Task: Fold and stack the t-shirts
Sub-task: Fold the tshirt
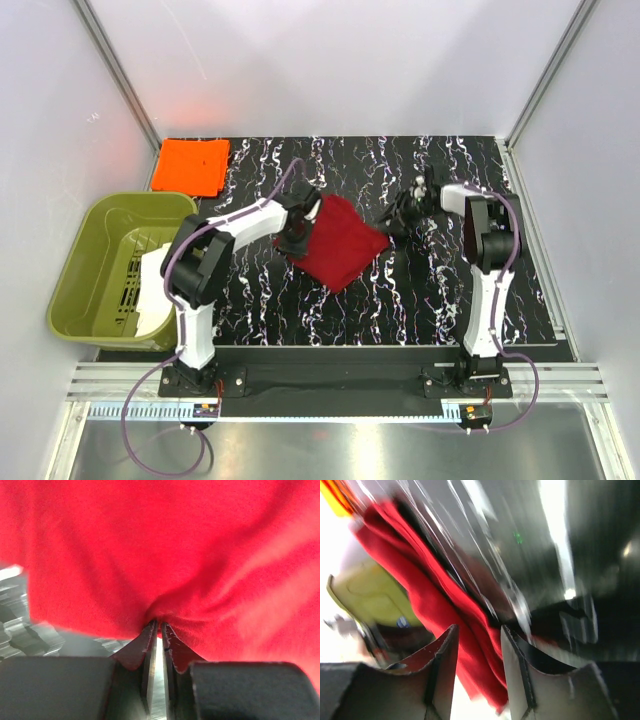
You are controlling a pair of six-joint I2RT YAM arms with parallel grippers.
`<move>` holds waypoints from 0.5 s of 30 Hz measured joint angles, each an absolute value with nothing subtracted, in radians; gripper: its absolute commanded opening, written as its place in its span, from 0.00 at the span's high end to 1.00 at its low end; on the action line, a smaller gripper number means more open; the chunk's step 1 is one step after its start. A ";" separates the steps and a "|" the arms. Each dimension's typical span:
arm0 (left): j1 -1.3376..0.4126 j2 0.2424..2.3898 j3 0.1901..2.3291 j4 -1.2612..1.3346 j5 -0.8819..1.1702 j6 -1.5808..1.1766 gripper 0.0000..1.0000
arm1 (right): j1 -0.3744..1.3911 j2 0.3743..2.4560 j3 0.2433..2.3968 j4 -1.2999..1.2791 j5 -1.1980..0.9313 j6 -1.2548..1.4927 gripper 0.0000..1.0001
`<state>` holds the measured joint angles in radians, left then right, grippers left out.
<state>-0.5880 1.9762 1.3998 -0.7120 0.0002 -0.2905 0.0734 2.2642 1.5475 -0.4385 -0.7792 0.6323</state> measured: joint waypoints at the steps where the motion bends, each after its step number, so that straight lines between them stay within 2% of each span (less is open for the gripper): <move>1: -0.573 1.971 1.395 -0.730 -0.030 -0.269 0.83 | 0.077 2.223 1.477 -0.428 -0.783 0.643 0.55; 3: -0.542 1.965 1.393 -0.762 -0.089 -0.235 0.77 | 0.090 2.150 1.351 -0.405 -0.783 0.665 0.55; 4: -0.525 1.962 1.393 -0.776 -0.118 -0.223 0.66 | 0.102 2.107 1.282 -0.384 -0.780 0.682 0.55; 7: -0.482 1.934 1.390 -0.819 -0.164 -0.214 0.49 | 0.167 1.977 1.083 -0.323 -0.781 0.749 0.55; 9: -0.469 1.881 1.386 -0.842 -0.156 -0.230 0.44 | 0.223 1.887 0.973 -0.291 -0.791 0.802 0.55; 10: -0.469 1.838 1.382 -0.843 -0.136 -0.248 0.38 | 0.246 1.845 0.936 -0.289 -0.796 0.814 0.54; 15: -0.532 1.582 1.358 -0.796 -0.009 -0.363 0.32 | 0.236 1.720 0.962 -0.380 -0.785 0.762 0.48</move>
<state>-0.5320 1.5822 1.3582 -0.7963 -0.0093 -0.3626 0.2359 1.7203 0.9615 -0.3801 -0.7845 0.7624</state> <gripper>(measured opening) 0.672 0.487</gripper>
